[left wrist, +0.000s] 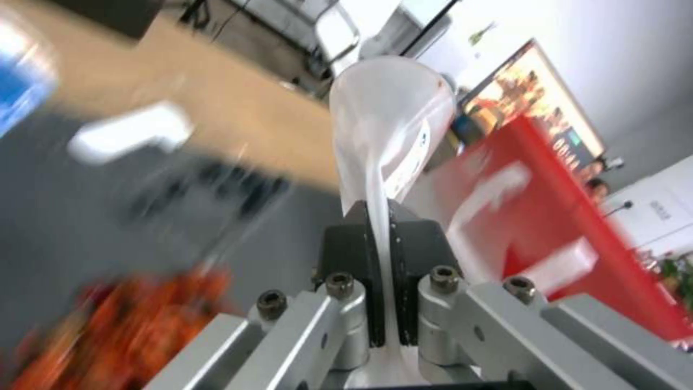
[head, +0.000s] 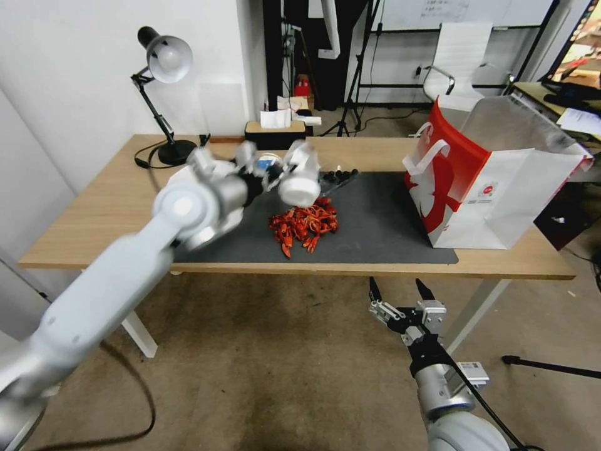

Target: Pick up the trash from the table and place it into the takeout bag.

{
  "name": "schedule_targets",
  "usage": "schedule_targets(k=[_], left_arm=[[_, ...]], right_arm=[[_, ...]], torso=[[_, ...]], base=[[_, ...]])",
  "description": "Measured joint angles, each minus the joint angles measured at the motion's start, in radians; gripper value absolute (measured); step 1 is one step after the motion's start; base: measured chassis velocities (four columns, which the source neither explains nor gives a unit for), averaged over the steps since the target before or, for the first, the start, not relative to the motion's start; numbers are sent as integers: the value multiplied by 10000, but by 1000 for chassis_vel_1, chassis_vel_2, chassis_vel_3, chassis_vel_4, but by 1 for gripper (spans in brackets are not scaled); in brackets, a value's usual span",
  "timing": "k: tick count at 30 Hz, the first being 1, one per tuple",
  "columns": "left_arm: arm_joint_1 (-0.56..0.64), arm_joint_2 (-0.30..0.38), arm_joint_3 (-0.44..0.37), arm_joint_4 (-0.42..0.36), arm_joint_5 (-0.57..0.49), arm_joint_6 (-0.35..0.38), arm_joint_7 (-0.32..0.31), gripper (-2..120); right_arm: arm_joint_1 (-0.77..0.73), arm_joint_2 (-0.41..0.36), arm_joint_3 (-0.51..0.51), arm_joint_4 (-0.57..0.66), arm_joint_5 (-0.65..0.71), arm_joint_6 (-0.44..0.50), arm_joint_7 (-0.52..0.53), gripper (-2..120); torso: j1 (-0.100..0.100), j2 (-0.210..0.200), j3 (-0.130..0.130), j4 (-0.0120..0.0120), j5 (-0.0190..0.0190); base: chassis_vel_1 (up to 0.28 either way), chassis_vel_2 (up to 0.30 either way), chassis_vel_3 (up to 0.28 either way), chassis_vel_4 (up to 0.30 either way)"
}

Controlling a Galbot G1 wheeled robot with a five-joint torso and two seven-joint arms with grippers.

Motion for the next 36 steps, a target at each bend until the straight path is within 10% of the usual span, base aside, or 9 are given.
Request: schedule_targets(k=[20,36], left_arm=[[-4519,-5043,1269,5486,415,203,905,1],[-5578,-6012,2766,6755,1099,-57,2882,1]], right_arm=[[-168,455,135,23,-354,57,-4,100],[-231,574,122,-25,-485,230,-94,100]], torso=[[-4,-1,-2,1,2],[-3,-1,-1,4,-2]], base=[[0,0,0,0],[0,0,0,0]])
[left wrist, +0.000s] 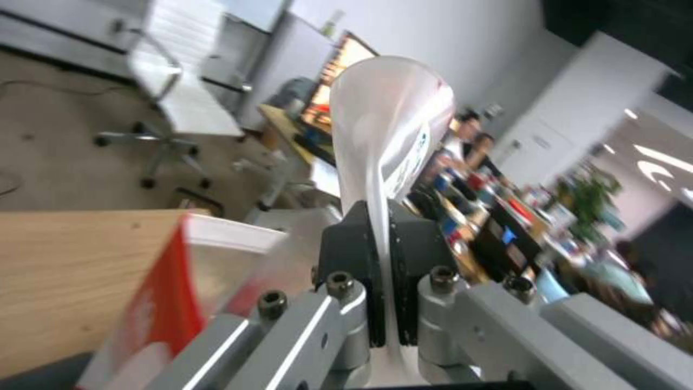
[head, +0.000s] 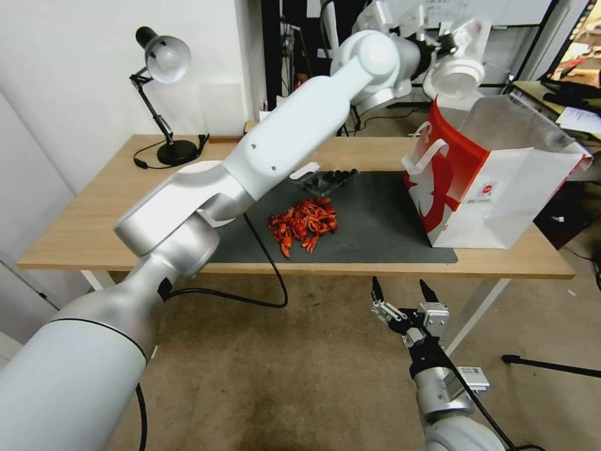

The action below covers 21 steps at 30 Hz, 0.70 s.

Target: Pick up the trash from the table and place it into the takeout bag.

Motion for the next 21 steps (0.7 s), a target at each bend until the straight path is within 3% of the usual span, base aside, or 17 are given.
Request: schedule_targets(k=[6,7,9,16,21], left_arm=[[-263,15,993,-112,1093,-112,1780,1],[-263,15,993,-112,1093,-112,1780,1],[-407,22,1503,-124,1575,-269,2348,1],[-717,38,2942,54,2124,-567,2980,1],[-814,46,3744,24,2189,-593,3021,1]], right_arm=[[-10,6,15,-4,-12,53,-31,100],[-10,6,15,-4,-12,53,-31,100],[-47,12,26,-5,-13,96,-51,100],[-121,29,54,-2,-23,192,-118,100],[-166,29,64,21,-24,236,-135,100]], torso=[[-1,0,-1,-2,1],[-1,0,-1,-2,1],[-1,0,-1,-2,0],[0,0,-1,-2,1],[0,0,0,-2,1]], base=[[0,0,0,0],[0,0,0,0],[0,0,0,0],[0,0,0,0],[0,0,0,0]])
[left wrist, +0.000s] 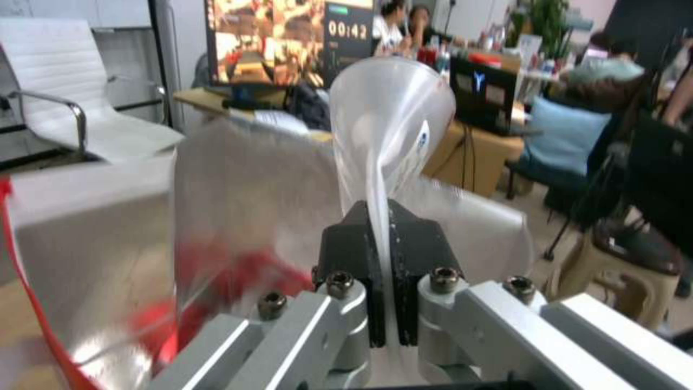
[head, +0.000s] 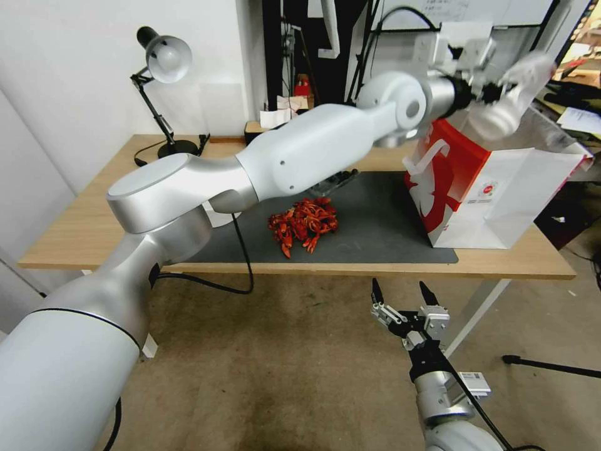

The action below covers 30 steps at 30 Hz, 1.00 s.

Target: Pick up the trash from the table and place it into the takeout bag.

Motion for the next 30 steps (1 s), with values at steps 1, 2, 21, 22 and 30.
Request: schedule_targets(k=[1,2,21,22,30], left_arm=[[-6,0,46,-27,-5,3,-19,1],[-48,0,202,-131,-18,27,-136,1],[-241,9,-210,-288,-255,92,-760,49],[-202,11,-281,-323,-227,76,-797,54],[535,778,-1105,-1327,526,-298,-1178,84]], right_arm=[[-6,0,1,1,0,7,-3,100],[-40,-1,11,16,0,43,-18,100],[-110,-55,0,122,-106,148,-93,100],[-98,-57,-8,122,-115,145,-96,100],[-93,-64,-10,154,-41,146,-133,100]], torso=[[0,0,0,0,0],[0,1,0,-1,0],[0,1,0,0,-1],[0,1,0,0,-1],[0,1,0,0,-2]], base=[[0,0,0,0],[0,0,0,0],[0,0,0,0],[0,0,0,0],[0,0,0,0]])
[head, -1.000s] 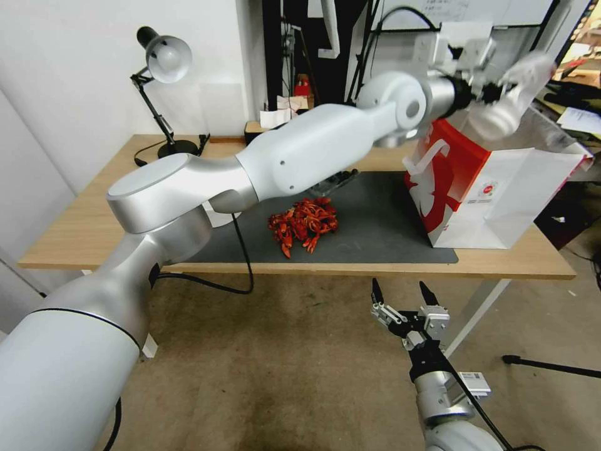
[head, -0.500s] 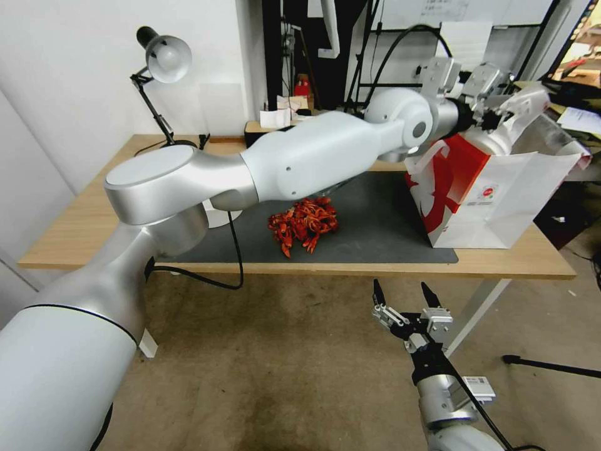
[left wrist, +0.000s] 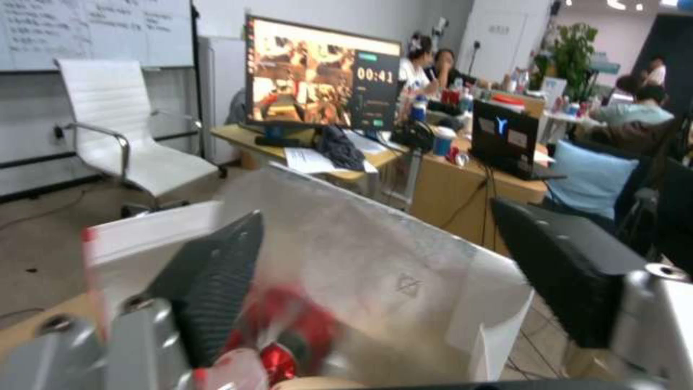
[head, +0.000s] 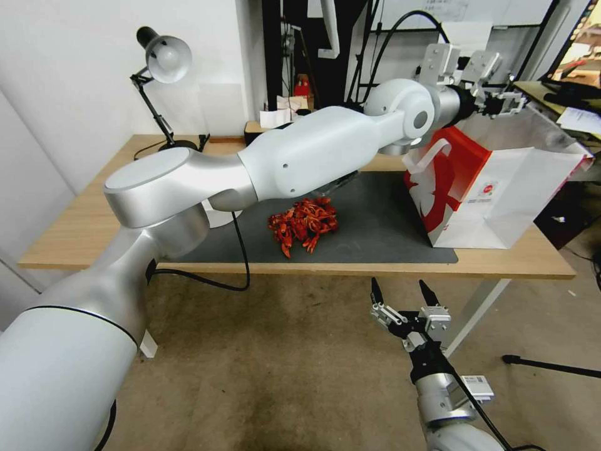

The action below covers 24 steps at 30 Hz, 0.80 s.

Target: Pick up the trash from the table and place it into the takeout bag.

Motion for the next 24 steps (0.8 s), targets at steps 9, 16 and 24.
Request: schedule_targets(k=[9,16,24], left_arm=[[1192,2123,-565,-2049,1086,-759,-136,100],[2543,3321,-1239,-3231,2400,-2291,-179,100],[4196,4398,-2179,-4407,4699,-4060,-410,100]], right_arm=[[93,-110,-8,-8,39,0,-1,100],[370,-134,-161,-234,69,-44,31,100],[530,-209,-200,-282,90,-85,71,100]], torso=[[0,0,0,1,-3],[-1,0,-1,0,-2],[-1,0,-1,1,-2]], base=[[0,0,0,0],[0,0,0,0],[0,0,0,0]])
